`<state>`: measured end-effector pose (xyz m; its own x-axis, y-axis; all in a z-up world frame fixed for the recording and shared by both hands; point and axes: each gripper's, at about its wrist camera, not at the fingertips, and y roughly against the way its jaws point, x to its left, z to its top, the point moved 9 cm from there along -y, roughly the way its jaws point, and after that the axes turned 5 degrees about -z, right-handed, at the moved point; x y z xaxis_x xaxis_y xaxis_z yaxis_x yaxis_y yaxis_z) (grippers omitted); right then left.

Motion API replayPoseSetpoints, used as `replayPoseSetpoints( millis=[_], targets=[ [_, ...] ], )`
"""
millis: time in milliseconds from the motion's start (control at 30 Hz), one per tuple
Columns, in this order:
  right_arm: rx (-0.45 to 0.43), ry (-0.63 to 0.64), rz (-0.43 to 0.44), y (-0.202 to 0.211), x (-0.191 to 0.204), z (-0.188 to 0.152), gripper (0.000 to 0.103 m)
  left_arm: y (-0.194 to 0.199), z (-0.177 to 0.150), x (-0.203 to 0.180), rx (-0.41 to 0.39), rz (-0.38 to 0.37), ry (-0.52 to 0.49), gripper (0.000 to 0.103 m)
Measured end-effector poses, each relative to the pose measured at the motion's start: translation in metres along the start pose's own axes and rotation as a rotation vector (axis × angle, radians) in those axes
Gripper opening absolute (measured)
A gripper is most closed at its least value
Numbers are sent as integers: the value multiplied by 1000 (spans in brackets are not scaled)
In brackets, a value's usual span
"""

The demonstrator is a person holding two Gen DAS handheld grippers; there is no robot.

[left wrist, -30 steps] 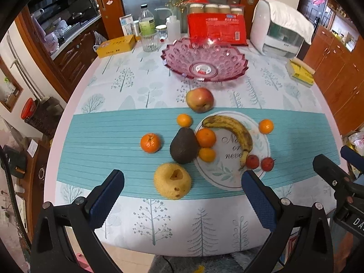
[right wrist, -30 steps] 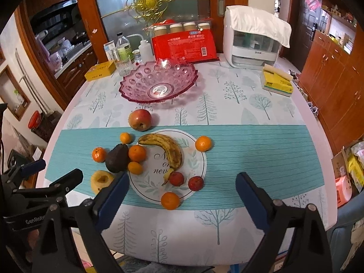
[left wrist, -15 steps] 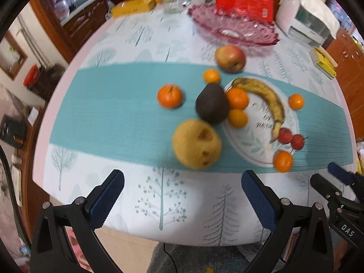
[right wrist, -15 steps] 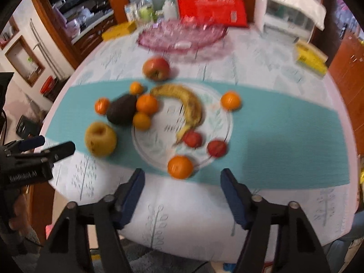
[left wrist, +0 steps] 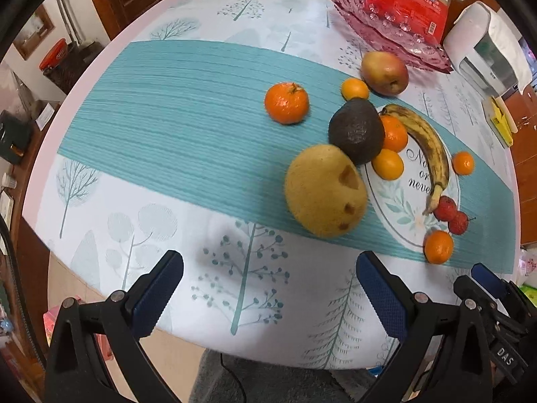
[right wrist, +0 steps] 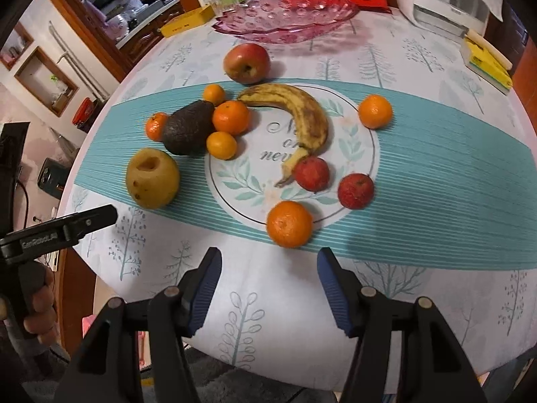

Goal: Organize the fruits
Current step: 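Move the left gripper to the yellow pear and close on it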

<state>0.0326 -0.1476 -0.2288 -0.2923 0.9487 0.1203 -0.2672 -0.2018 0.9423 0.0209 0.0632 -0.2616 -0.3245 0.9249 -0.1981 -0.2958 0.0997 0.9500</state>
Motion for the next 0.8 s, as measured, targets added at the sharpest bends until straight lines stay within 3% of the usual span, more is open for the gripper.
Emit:
replayPoseSetpoints(
  millis=[300,533,600,800],
  targets=[
    [-19,27,-10,1,-4,14,60,-32,19,-26,-3,-37,-2,101],
    [-36,-28,-28,2,-36,28,60,-50,24,-35,8,-50,19,89],
    [-42,-40,-34,2,-44,33,60,-54,25,-35,14,-54,27,78],
    [-43,-44,-34,-3,-59,45,60,-64,26,-43,19,-72,46,65]
  ],
)
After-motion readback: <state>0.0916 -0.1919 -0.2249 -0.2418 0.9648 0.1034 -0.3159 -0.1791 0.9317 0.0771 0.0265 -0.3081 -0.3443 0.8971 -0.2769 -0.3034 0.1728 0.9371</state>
